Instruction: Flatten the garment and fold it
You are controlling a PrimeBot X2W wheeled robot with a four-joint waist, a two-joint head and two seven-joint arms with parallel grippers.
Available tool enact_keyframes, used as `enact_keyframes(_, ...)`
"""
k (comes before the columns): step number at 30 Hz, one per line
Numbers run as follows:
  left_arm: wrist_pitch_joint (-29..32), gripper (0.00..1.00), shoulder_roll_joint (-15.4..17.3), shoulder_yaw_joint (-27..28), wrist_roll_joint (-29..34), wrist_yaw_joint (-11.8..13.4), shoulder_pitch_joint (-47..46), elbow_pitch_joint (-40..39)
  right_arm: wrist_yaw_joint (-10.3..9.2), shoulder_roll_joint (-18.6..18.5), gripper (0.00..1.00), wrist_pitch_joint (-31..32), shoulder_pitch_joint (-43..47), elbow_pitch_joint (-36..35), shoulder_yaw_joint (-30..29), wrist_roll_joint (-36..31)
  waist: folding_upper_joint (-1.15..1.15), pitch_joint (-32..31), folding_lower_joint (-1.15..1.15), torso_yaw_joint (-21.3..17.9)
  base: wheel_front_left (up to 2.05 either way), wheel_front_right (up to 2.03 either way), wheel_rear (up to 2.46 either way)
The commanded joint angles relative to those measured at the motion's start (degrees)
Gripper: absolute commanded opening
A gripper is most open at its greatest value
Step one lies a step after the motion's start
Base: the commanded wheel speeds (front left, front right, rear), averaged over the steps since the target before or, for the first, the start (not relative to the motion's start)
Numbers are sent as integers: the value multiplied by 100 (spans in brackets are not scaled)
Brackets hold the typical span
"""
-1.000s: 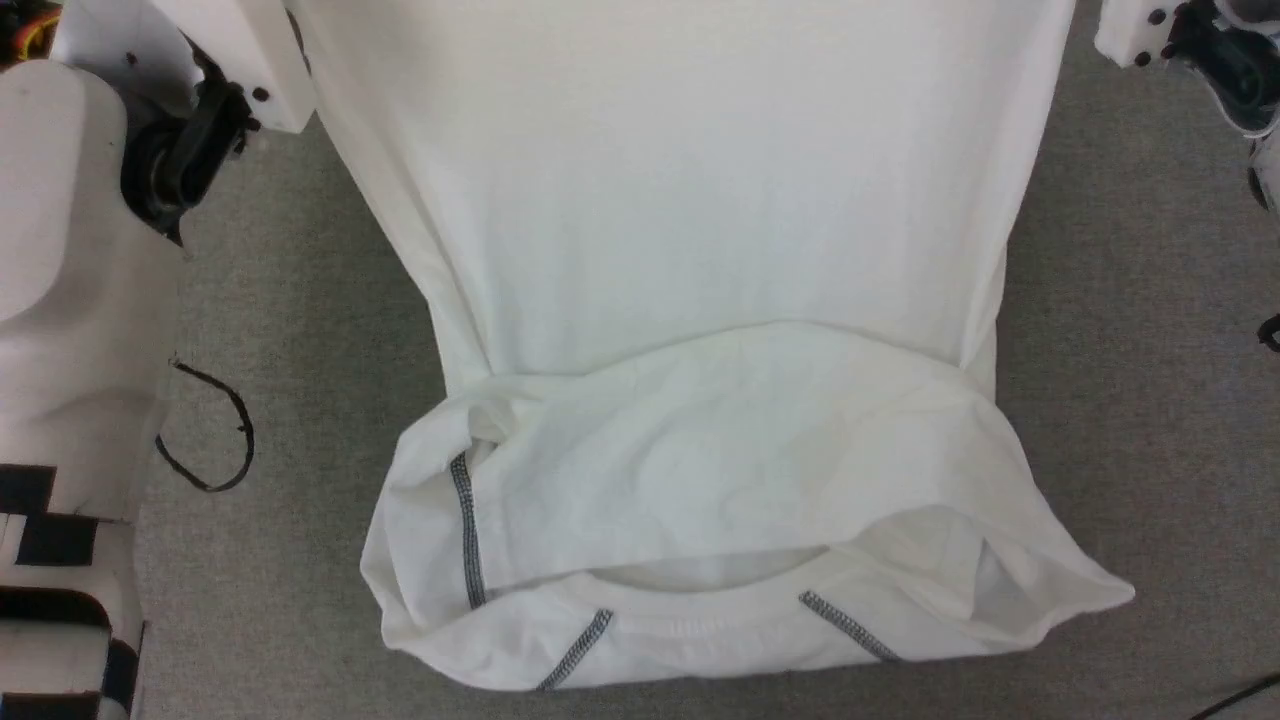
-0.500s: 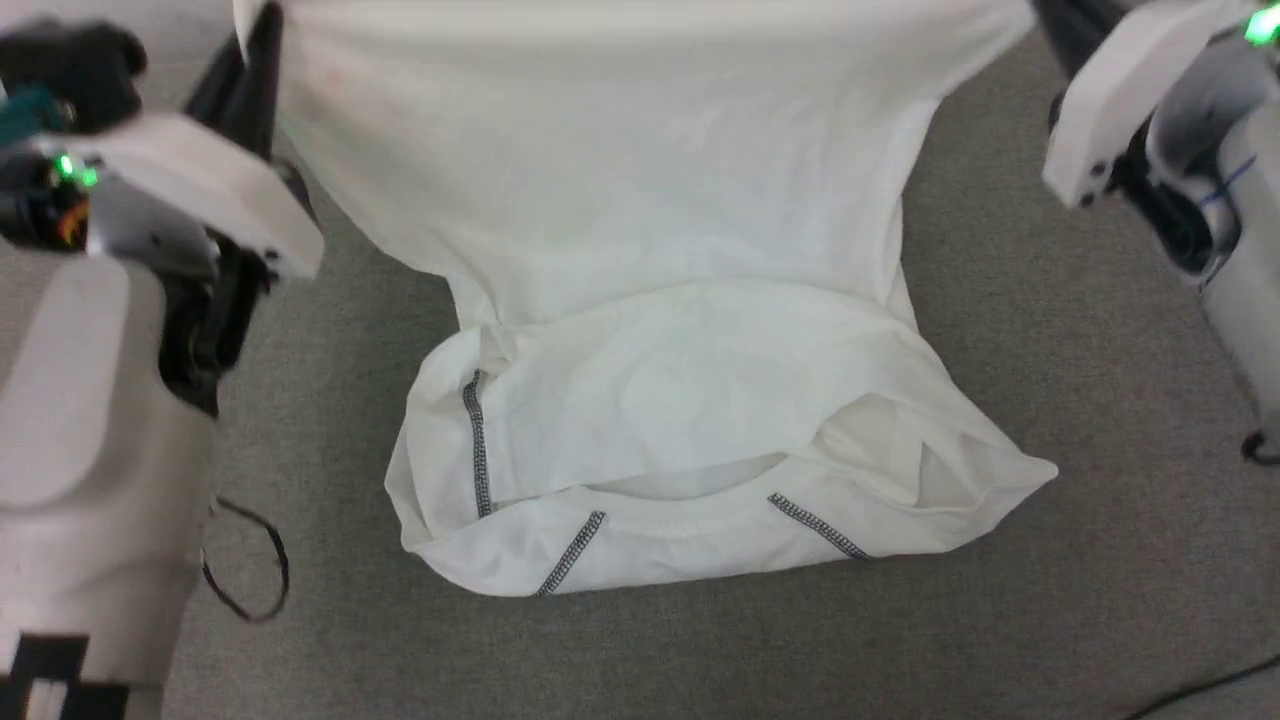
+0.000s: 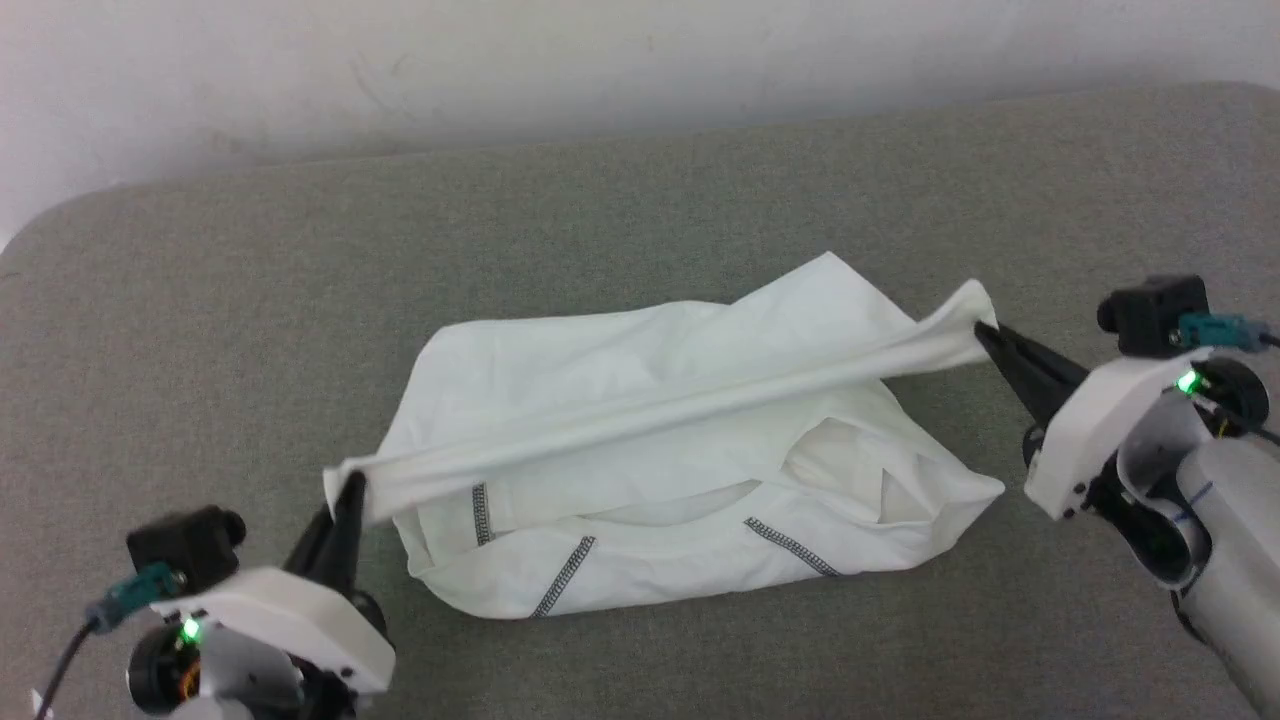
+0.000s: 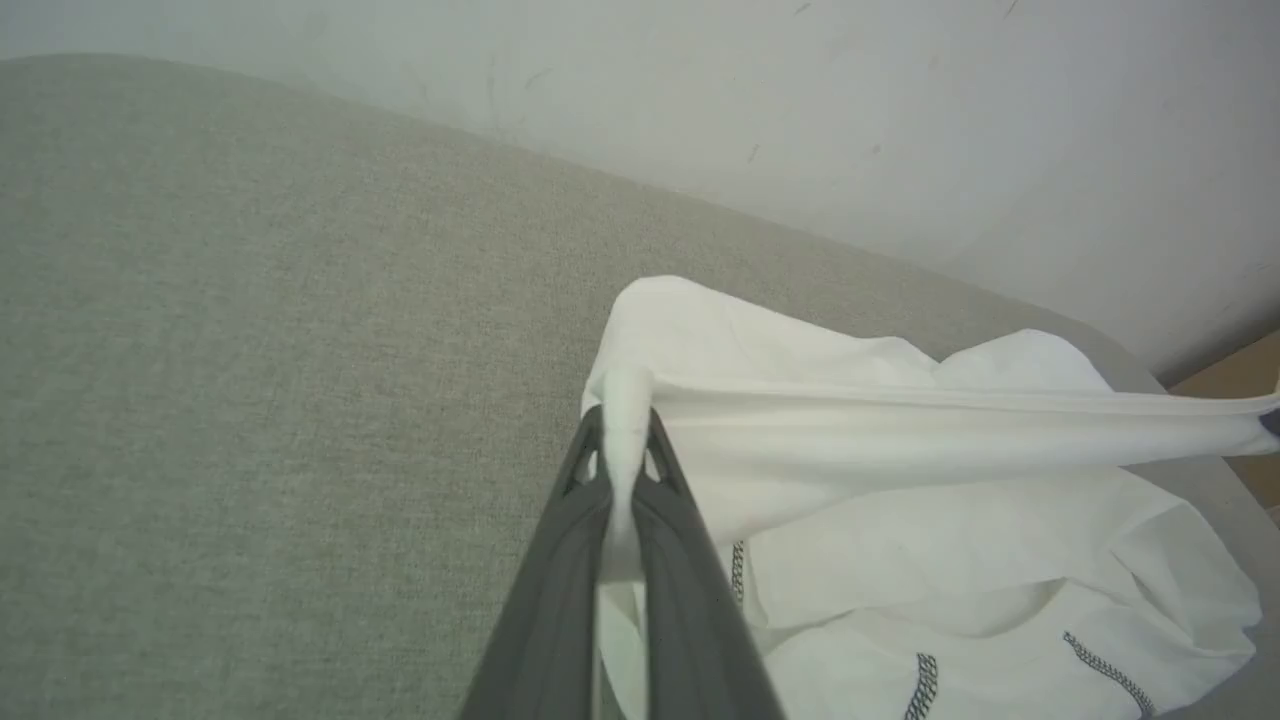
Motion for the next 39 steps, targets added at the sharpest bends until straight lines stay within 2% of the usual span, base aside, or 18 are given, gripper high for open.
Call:
enact_keyframes(1,50,0,-46,-20,-71,120,334,-59,-14,-131,0,-56,387,-107,-214,15,0,-109,2,-25,0,0,0)
enact_keyframes(6,164,0,-202,-323,-81,139,734,52,-14,-32,0,-30,1329,-377,-794,-101,0,-184,2,-18,0,0,0)
enact_keyframes(13,124,0,-288,-571,10,-5,637,705,-14,471,0,185,2441,-687,-1580,-756,0,-246,2,-53,0,0,0)
enact_keyframes(14,131,0,-313,-601,-4,-39,612,787,-14,565,22,239,2563,-727,-1677,-875,0,-243,2,-65,0,0,0)
enact_keyframes(15,149,16,-342,-640,-28,-85,592,863,-14,653,44,278,2665,-774,-1766,-1004,0,-241,2,-80,0,0,0)
enact_keyframes(16,149,16,-342,-640,-28,-85,592,863,-14,653,44,278,2665,-774,-1766,-1004,0,-241,2,-80,0,0,0)
enact_keyframes(17,172,44,-352,-697,-24,-139,564,927,-14,740,100,314,2753,-822,-1857,-1122,0,-230,2,-91,0,0,0)
enact_keyframes(18,181,90,-381,-739,-32,-184,530,982,-14,835,100,342,2833,-872,-1971,-1185,0,-219,2,-93,0,0,0)
enact_keyframes(19,181,100,-409,-773,-41,-225,497,1031,-14,910,100,337,2900,-938,-2091,-1252,0,-220,2,-89,0,0,0)
enact_keyframes(24,-298,100,-524,-606,17,-151,365,1112,-14,1123,100,243,3267,-1497,-2680,-1504,0,-241,2,-32,0,0,0)
enact_keyframes(29,-997,100,-540,-322,154,-51,272,908,-14,1303,100,370,3651,-2535,-3185,-1636,0,-265,2,56,0,0,0)
enact_keyframes(34,-1555,100,-571,-73,353,21,157,703,-14,1337,100,897,3733,-3238,-3917,-1496,0,-318,2,162,0,0,0)
enact_keyframes(39,-1736,100,-665,195,735,55,83,492,-14,1171,100,1738,3380,-3166,-4144,-1296,0,-341,2,253,0,0,0)
